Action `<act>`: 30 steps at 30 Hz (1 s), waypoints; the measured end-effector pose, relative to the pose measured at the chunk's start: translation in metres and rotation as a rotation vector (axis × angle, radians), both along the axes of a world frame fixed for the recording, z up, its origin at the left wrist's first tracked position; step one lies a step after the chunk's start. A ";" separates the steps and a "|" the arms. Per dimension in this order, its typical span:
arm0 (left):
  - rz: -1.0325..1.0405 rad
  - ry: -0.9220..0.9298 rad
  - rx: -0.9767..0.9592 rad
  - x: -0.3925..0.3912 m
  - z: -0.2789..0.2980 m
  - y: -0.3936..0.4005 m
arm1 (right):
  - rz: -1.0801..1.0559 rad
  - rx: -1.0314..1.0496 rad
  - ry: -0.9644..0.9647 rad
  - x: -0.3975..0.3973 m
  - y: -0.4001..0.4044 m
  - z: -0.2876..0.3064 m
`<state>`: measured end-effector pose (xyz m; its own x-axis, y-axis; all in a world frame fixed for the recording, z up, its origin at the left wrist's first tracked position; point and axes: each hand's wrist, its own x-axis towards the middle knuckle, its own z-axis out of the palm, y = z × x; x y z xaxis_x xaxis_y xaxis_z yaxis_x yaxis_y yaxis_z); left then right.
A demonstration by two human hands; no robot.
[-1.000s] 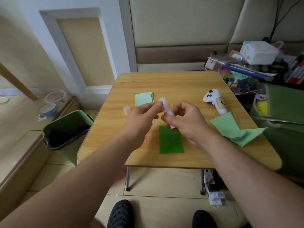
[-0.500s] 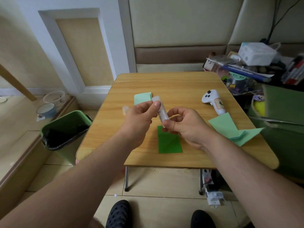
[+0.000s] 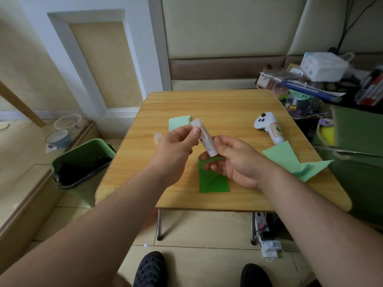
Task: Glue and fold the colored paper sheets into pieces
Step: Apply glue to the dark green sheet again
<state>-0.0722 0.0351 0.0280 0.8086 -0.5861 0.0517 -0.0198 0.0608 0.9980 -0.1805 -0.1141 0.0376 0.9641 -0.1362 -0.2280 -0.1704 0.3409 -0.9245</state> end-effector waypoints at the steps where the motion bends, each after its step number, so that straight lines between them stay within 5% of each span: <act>1: -0.013 -0.007 -0.009 0.000 0.000 0.000 | -0.021 0.007 0.019 0.000 -0.001 0.000; 6: -0.121 -0.002 0.026 0.003 0.002 0.005 | -0.219 0.292 -0.025 0.008 -0.010 0.004; 11: 0.003 -0.590 0.720 0.022 -0.013 0.019 | -0.397 0.565 -0.005 0.013 -0.028 0.004; 16: -0.042 -0.742 0.895 0.018 -0.021 0.016 | -0.527 0.438 0.175 0.019 -0.021 -0.005; 27: -0.066 -0.750 0.956 0.021 -0.025 0.016 | -0.507 0.467 0.113 0.026 -0.016 -0.011; 30: -0.081 -0.753 0.981 0.025 -0.025 0.020 | -0.423 0.195 0.108 0.022 -0.021 -0.009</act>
<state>-0.0475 0.0554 0.0032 0.7271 -0.6865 -0.0007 -0.6392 -0.6773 0.3642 -0.1583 -0.1354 0.0289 0.8028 -0.4563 -0.3838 -0.0709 0.5661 -0.8213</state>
